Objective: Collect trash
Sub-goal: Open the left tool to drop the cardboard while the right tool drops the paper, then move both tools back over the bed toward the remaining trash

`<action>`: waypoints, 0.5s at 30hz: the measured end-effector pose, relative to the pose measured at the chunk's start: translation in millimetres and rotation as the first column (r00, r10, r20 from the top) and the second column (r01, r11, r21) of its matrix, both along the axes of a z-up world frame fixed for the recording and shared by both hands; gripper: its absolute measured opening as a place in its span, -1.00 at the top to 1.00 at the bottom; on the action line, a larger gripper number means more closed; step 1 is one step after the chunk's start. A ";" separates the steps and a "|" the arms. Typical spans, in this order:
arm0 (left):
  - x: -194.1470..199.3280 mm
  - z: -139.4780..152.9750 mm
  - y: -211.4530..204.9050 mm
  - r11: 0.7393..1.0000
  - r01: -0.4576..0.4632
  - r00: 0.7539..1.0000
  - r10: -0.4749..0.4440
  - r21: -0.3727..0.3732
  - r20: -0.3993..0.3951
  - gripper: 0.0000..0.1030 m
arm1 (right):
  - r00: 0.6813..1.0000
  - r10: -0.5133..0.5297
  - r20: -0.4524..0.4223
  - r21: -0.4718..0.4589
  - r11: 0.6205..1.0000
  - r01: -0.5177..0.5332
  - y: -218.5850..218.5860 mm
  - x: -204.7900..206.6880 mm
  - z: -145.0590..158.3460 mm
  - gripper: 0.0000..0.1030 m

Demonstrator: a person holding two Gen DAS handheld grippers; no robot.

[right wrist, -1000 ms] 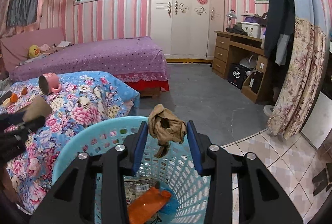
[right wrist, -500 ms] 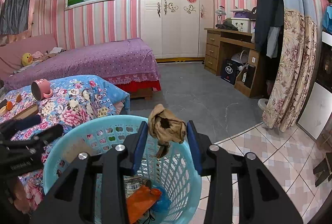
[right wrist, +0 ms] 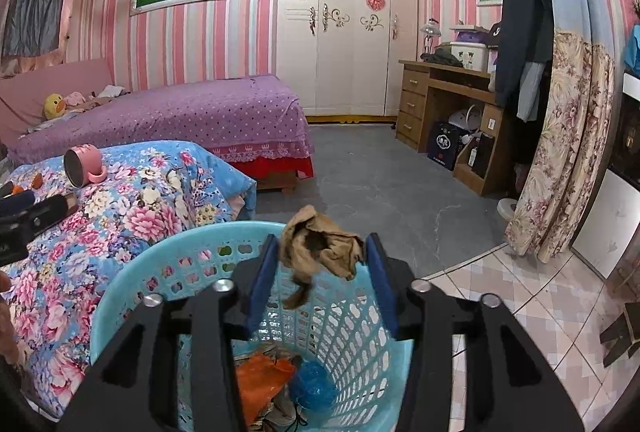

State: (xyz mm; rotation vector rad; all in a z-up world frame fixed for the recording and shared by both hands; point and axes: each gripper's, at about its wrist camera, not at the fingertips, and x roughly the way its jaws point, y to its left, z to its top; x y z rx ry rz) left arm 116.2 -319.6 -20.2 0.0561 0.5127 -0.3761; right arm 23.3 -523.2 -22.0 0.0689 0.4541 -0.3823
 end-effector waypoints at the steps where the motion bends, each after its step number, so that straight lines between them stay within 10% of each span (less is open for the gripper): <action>1: -1.1 0.4 3.4 1.000 -0.004 1.000 0.004 0.006 0.008 -0.89 | 1.000 0.000 0.006 -0.002 1.000 0.000 1.5 -0.2 1.4 -0.24; 8: -5.5 3.1 21.7 1.000 -0.013 1.000 0.013 -0.002 0.016 -0.89 | 0.999 -0.017 0.027 -0.011 1.000 0.018 13.5 4.0 9.5 -0.80; 15: -3.3 5.8 41.8 1.000 -0.028 0.999 0.028 0.013 0.017 -0.89 | 0.997 -0.060 0.045 0.009 0.998 0.059 25.0 15.0 15.4 -0.91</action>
